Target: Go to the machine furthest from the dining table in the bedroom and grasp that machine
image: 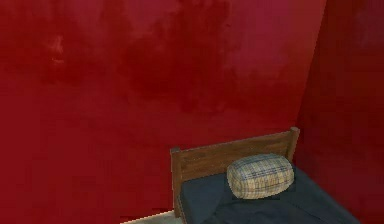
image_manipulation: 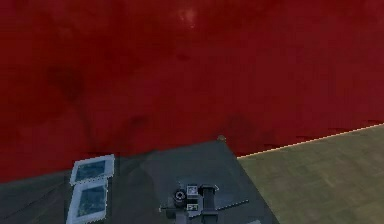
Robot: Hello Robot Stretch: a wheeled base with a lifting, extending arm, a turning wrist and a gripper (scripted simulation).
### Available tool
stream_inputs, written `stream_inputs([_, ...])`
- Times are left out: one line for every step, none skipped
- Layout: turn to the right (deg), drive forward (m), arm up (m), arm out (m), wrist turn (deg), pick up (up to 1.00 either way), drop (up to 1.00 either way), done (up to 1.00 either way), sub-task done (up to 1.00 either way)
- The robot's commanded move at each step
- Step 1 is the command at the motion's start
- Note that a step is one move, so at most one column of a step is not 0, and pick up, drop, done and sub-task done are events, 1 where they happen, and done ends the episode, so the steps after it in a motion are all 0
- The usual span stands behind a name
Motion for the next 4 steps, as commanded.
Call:
stream_inputs([0.0, 0.00, 0.00, 0.00, 45.0, 0.00, 0.00, 0.00, 0.00])
stream_inputs([0.0, 0.00, 0.00, 0.00, 45.0, 0.00, 0.00, 0.00, 0.00])
stream_inputs([0.0, 0.00, 0.00, 0.00, 45.0, 0.00, 0.00, 0.00, 0.00])
stream_inputs([0.0, 0.00, 0.00, 0.00, 45.0, 0.00, 0.00, 0.00, 0.00])
